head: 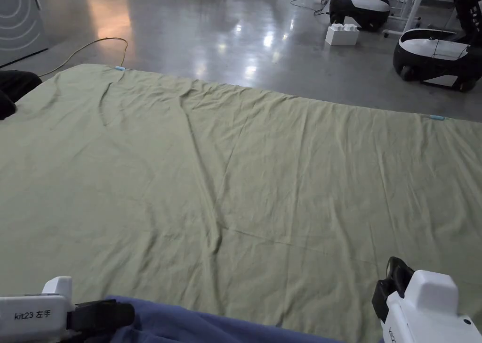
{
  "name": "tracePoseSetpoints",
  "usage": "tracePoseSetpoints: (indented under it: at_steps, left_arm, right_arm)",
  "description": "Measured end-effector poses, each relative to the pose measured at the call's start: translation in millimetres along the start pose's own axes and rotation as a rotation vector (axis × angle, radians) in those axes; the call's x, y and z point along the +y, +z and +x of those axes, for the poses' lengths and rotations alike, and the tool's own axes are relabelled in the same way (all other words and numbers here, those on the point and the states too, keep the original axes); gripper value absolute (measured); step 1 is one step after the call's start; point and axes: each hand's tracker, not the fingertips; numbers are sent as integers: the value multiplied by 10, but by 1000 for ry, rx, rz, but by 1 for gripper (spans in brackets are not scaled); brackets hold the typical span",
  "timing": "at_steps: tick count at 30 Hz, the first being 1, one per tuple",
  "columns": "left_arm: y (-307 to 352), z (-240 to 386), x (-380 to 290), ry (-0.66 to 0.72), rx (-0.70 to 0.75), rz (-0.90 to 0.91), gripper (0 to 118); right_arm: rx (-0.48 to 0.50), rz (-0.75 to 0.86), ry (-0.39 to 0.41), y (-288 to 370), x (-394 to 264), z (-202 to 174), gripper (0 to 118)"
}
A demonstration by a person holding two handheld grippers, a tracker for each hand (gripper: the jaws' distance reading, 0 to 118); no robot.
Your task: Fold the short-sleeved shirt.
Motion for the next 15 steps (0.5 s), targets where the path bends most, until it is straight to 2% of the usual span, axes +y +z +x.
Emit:
tracePoseSetpoints:
  at_steps: [1,2,4,5,10,15]
  left_arm:
    - [14,-18,25,37,-15,-5,77]
    - [10,-38,40,54,-17,-8,70]
    - [-28,-50,54,45,-7,-20,44]
    - [-50,-42,57,38,15,-30,28]
    - [-44,-17,36,83,-8,-33,16]
    - [132,86,120,46,-8,9,14]
  right_arm:
    - [-4,-3,-3,5,-1,1,1]
    - [-6,-7,-7,5,-10,2,1]
    - [-7,-13,-4,-8,-24,-2,1]
    - [-6,-18,-5,-16,-32,-4,1]
    - [0,-36,-11,-27,-59,3,1]
    - [-1,-46,-6,-32,-66,43,1]
